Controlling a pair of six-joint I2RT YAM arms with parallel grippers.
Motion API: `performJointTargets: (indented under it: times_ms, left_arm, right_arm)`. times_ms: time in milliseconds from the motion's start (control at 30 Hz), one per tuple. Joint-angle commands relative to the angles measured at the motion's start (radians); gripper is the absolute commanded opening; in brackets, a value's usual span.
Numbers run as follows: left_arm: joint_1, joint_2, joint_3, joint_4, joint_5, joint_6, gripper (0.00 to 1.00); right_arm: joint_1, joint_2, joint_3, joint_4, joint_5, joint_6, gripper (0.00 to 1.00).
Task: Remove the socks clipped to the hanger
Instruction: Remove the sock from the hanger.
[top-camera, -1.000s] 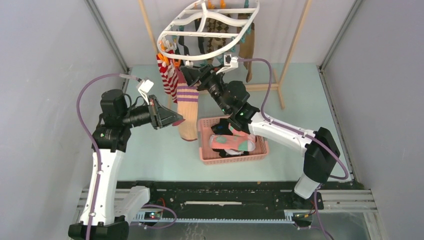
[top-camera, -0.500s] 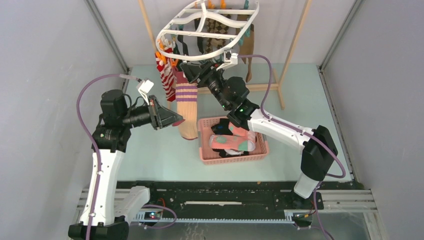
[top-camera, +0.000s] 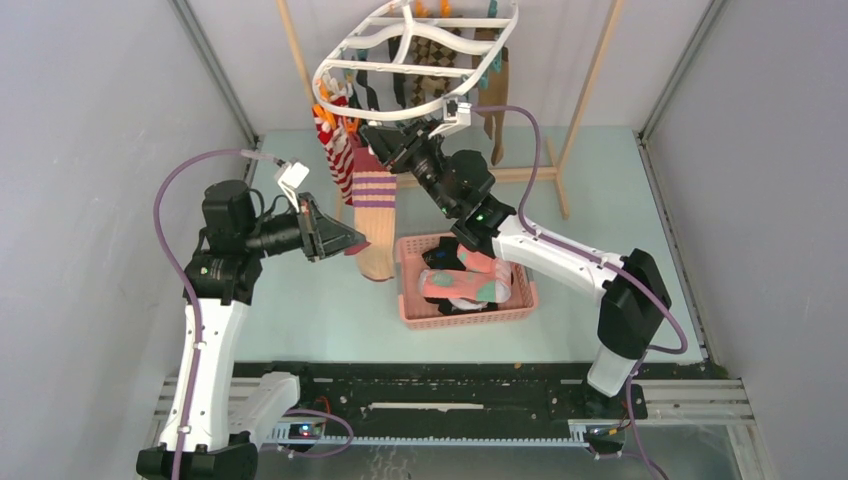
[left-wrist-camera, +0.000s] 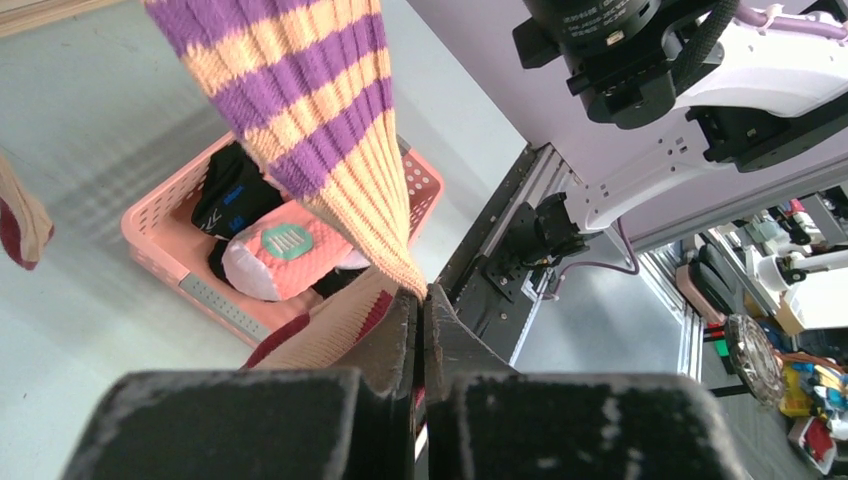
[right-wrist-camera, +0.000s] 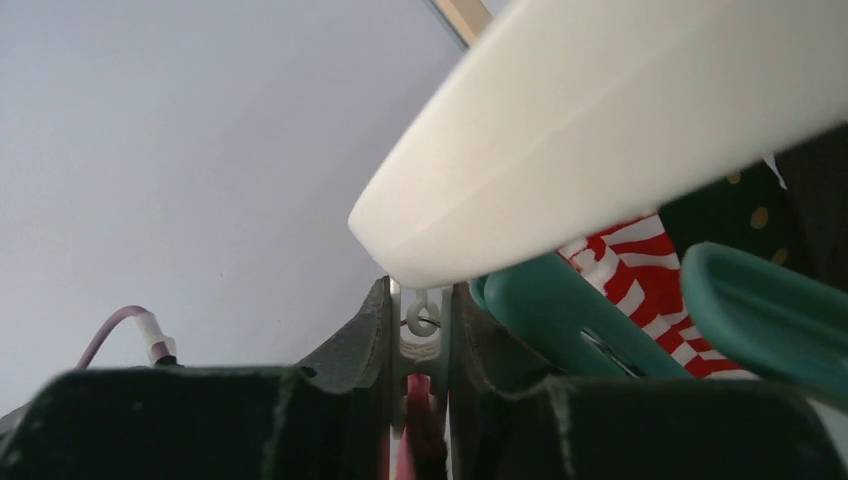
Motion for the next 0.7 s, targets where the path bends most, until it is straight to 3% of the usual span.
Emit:
performJointTargets:
  times_ms: [0, 133, 300, 333, 433, 500, 667]
  left_arm:
    - [-0.006, -0.019, 0.010, -0.045, -0.010, 0.061, 0.00]
    - [-0.006, -0.023, -0.004, -0.076, -0.027, 0.101, 0.00]
    - [-0.006, -0.031, -0.013, -0.133, -0.048, 0.164, 0.00]
    - [-0.006, -0.034, -0.011, -0.145, -0.052, 0.178, 0.00]
    - [-0.006, -0.040, -0.006, -0.177, -0.064, 0.209, 0.00]
    - [-0.006, -0.045, -0.001, -0.188, -0.068, 0.221, 0.00]
    - [-0.006, -0.044, 0.005, -0.195, -0.071, 0.230, 0.00]
  right_arm:
    - [0.002, -0.003, 0.062, 0.022, -0.018, -0.012, 0.16]
    - [-0.003, -0.009, 0.061, 0.018, -0.030, -0.014, 0.00]
    - [-0.009, -0.016, 0.055, 0.005, -0.050, -0.006, 0.00]
    - [-0.012, -0.018, 0.053, -0.003, -0.060, -0.003, 0.04]
    - [-0.014, -0.034, 0.017, -0.010, -0.081, 0.009, 0.47]
    - [-0.015, -0.054, -0.024, -0.010, -0.095, 0.008, 0.64]
    - [-0.012, -0.115, -0.127, 0.001, -0.151, -0.006, 0.85]
